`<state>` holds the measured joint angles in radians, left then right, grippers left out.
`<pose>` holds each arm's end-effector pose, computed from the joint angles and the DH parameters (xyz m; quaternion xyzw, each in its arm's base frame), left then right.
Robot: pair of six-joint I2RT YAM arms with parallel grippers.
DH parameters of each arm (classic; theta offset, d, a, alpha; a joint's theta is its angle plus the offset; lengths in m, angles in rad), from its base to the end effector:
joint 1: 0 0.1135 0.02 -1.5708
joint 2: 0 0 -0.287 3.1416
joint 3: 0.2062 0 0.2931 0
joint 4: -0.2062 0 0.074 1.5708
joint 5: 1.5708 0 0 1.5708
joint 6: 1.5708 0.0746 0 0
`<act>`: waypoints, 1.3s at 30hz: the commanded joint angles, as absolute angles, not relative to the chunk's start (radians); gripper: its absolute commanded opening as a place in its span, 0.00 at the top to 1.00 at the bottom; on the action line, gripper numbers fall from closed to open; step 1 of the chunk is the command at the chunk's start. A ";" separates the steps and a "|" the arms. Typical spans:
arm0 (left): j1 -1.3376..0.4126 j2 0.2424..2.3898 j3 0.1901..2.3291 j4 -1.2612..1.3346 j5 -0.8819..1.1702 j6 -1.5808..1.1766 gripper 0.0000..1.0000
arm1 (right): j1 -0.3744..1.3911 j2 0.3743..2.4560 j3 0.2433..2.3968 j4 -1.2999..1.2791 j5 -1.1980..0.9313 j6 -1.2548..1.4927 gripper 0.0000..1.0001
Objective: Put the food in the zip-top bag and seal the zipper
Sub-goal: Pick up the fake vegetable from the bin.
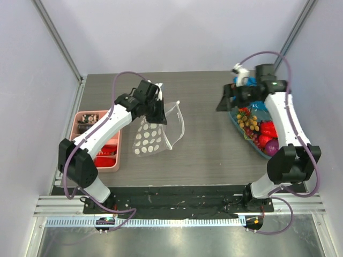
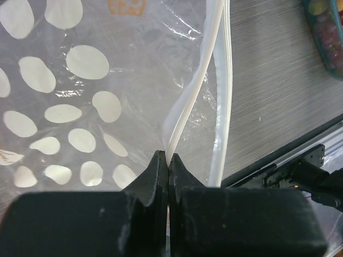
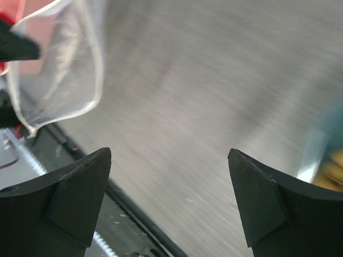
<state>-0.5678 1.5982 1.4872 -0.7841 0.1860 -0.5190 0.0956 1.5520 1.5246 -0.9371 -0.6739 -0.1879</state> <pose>0.3397 -0.2331 0.3133 0.0537 0.9384 -0.2456 0.2372 0.3722 0.0825 0.3439 -0.2250 0.8778 0.3022 0.2960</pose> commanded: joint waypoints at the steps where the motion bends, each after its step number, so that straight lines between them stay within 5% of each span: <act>1: -0.578 1.601 1.535 -0.719 0.212 -0.568 1.00 | -0.128 1.546 1.664 -1.155 -0.655 -0.389 0.05; 6: -0.580 1.603 1.536 -0.707 0.198 -0.577 1.00 | -0.343 1.577 1.709 -1.241 -0.606 -0.494 0.05; 16: -0.580 1.625 1.572 -0.727 0.222 -0.569 1.00 | -0.492 1.692 1.764 -1.264 -0.374 -0.629 0.00; 25: -0.580 1.632 1.563 -0.712 0.248 -0.572 1.00 | -0.506 1.759 1.712 -1.212 -0.183 -0.646 0.00; 39: -0.580 1.634 1.560 -0.695 0.270 -0.563 1.00 | -0.477 1.934 1.688 -1.177 -0.245 -0.666 0.00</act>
